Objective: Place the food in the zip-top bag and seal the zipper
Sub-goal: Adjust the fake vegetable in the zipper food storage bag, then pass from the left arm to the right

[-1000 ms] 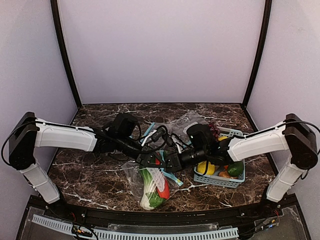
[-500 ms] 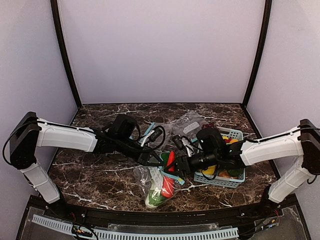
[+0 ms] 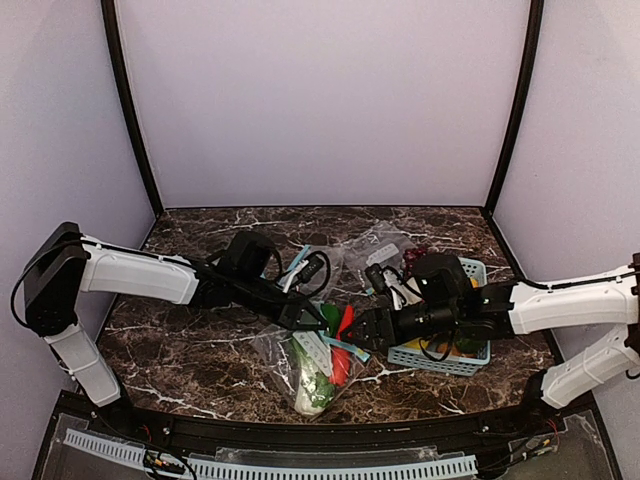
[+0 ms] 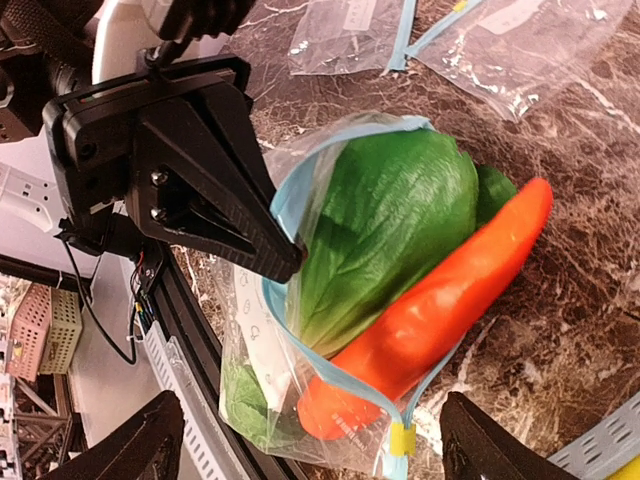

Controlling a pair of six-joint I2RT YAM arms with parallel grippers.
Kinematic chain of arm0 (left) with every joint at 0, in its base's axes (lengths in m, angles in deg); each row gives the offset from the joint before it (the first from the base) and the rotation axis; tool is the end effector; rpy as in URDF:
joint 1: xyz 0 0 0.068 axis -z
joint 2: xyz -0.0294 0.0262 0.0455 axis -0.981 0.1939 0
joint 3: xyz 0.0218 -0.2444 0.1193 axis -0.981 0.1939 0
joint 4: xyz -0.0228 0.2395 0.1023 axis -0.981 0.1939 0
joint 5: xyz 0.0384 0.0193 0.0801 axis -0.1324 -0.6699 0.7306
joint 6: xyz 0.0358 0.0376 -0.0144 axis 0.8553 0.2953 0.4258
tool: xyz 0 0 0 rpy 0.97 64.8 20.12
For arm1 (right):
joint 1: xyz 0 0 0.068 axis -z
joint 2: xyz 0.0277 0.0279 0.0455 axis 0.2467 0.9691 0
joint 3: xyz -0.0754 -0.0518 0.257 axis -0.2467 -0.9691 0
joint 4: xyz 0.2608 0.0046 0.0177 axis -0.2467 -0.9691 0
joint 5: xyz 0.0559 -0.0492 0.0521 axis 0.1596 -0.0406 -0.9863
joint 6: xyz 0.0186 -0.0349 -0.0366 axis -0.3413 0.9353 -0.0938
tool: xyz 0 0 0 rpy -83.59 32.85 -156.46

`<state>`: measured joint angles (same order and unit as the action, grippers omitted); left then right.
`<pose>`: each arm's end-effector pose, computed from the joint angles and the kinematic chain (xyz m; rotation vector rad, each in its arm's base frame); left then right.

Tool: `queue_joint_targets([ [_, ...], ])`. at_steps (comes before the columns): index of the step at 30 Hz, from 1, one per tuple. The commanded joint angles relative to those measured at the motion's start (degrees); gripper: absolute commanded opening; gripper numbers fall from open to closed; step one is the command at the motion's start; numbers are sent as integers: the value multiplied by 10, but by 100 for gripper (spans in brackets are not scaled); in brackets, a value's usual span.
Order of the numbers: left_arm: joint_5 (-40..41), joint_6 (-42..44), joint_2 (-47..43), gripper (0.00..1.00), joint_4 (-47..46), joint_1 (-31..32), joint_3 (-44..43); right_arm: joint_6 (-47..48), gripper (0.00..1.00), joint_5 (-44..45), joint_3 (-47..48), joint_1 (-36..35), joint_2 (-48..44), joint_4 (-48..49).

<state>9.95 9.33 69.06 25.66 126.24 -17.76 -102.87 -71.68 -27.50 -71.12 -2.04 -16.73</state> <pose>0.2227 -0.2772 0.2041 0.8965 2.2264 -1.4650 0.1428 0.2368 0.2176 -0.5754 2.3286 1.1952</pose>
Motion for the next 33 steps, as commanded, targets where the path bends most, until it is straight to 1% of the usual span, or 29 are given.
queue_joint_targets([
  [1, -1, -4, -13, 1, -21, -1, 11, -37, 87, 34, -21, -11, -16, -23],
  [6, -3, -5, -13, 1, -23, -1, 9, -57, 86, 44, -32, -27, -5, -21],
  [10, -8, -6, -15, 1, -25, -1, 8, -62, 83, 63, -27, -32, 21, -21],
  [11, -8, -6, -17, 1, -25, -1, 8, -62, 81, 65, -26, -32, 26, -18],
  [13, -9, -6, -21, 1, -25, -1, 9, -58, 74, 59, -22, -32, 36, -5],
  [14, -9, -5, -23, 1, -26, 0, 11, -57, 70, 52, -20, -32, 44, 3],
  [16, -8, -5, -28, 1, -27, 0, 13, -53, 59, 36, -15, -31, 58, 20],
  [19, -10, -4, -36, 1, -28, -1, 15, -49, 44, 34, -10, -31, 70, 35],
  [23, -9, -3, -46, 1, -27, -1, 18, -40, 22, 38, -3, -31, 68, 35],
  [25, -3, 3, -54, 1, -22, -1, 17, -25, 13, 50, 4, -31, 57, 25],
  [27, 7, 14, -66, 1, -3, -1, 12, 0, 8, 68, 18, -32, 42, 4],
  [30, 24, 34, -92, 1, 20, -1, 1, 59, 1, 108, 56, -33, 18, -60],
  [33, 59, 66, -118, 1, 47, -1, -7, 121, 0, 159, 101, -38, -2, -123],
])
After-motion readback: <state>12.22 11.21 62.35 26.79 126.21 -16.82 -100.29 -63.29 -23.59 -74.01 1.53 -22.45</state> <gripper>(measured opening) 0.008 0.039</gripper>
